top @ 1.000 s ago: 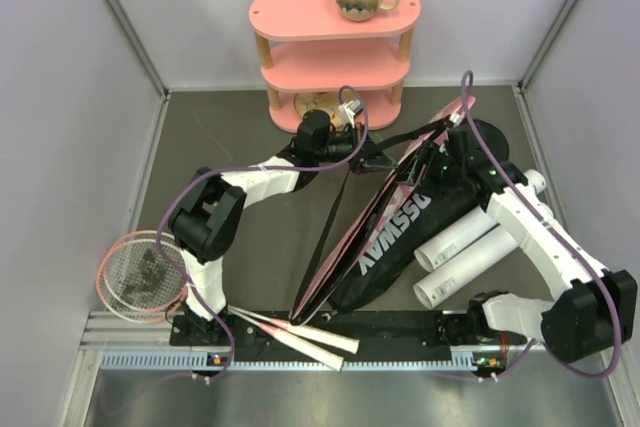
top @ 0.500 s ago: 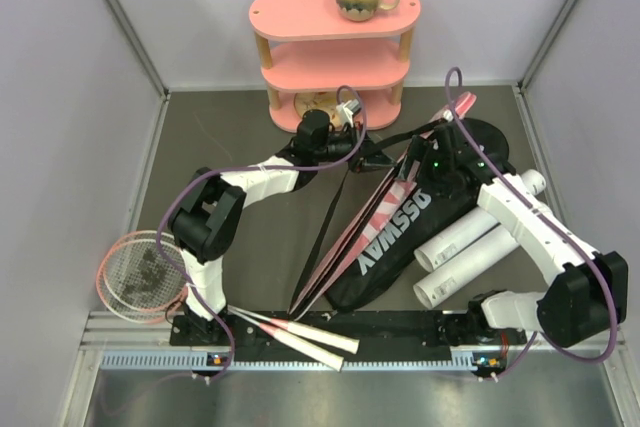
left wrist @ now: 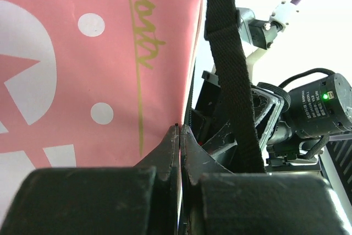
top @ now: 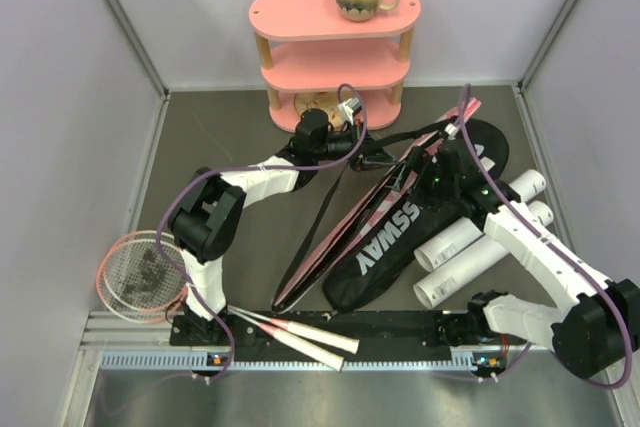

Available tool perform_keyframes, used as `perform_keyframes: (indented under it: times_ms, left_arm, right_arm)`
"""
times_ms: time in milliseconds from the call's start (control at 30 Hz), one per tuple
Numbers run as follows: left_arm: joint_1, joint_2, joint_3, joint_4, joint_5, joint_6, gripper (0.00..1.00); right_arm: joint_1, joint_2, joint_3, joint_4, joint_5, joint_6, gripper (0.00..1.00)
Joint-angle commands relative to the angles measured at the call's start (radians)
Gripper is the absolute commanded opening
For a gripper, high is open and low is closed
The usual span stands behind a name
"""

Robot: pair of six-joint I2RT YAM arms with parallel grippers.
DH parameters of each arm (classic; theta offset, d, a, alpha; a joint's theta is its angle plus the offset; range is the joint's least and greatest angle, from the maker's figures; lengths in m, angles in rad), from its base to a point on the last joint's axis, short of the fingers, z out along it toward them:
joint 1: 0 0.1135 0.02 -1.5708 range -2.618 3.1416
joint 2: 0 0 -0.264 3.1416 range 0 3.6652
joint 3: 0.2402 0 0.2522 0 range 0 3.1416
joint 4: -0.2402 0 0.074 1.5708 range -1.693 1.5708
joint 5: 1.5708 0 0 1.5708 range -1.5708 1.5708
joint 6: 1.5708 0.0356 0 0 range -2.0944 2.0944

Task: Pack up the badminton gear
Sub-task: Open the racket bag at the center of the board.

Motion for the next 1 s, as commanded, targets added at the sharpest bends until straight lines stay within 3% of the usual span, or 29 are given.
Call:
perform_keyframes:
  times_ms: [0,133,233,267,333,367,433,700,733,767,833,867,967]
  left_arm:
    - [-0.01,-0.031,0.016,0.095,0.022,-0.021,0.0]
    - [-0.01,-0.039,0.013,0.075,0.025,-0.001,0.0]
    - [-0.01,-0.044,0.005,0.072,0.025,0.0,0.0]
    - [-0.01,-0.042,0.007,0.072,0.024,0.0,0.0]
    - [-0.01,-0.042,0.013,0.07,0.025,-0.001,0.0]
    - [-0.01,-0.041,0.016,0.07,0.024,-0.003,0.0]
    - [-0.01,-0.041,0.028,0.065,0.024,-0.006,0.0]
    - [-0.012,0.01,0.084,-0.059,-0.027,0.084,0.0]
    - [-0.012,0.022,0.094,-0.098,-0.031,0.126,0.09]
    - [-0.01,0.024,0.108,-0.252,-0.063,0.181,0.21]
    - [-0.001,-0.016,0.142,-0.432,-0.134,0.398,0.41]
    - [0.004,-0.045,0.142,-0.576,-0.184,0.467,0.45]
    - [0.034,-0.197,0.081,-0.727,-0.385,0.667,0.56]
  right_arm:
    - [0.024,0.03,0.023,0.056,0.051,0.023,0.79]
    - [0.001,0.049,0.076,-0.018,0.187,-0.029,0.68]
    - [-0.04,0.033,0.101,-0.027,0.23,-0.107,0.54]
    - [-0.051,0.03,0.107,-0.032,0.238,-0.141,0.44]
    - [-0.075,0.035,0.13,-0.039,0.236,-0.168,0.37]
    - [-0.089,0.036,0.136,-0.05,0.235,-0.202,0.19]
    - [-0.094,0.029,0.176,-0.081,0.27,-0.239,0.0]
    - [-0.094,0.039,0.381,-0.349,0.295,-0.397,0.0]
    - [-0.094,0.049,0.398,-0.374,0.311,-0.421,0.0]
    - [-0.094,0.071,0.415,-0.389,0.319,-0.434,0.0]
    - [-0.104,0.104,0.448,-0.417,0.325,-0.46,0.0]
    - [-0.112,0.122,0.451,-0.415,0.324,-0.481,0.0]
    - [-0.118,0.188,0.449,-0.394,0.33,-0.506,0.0]
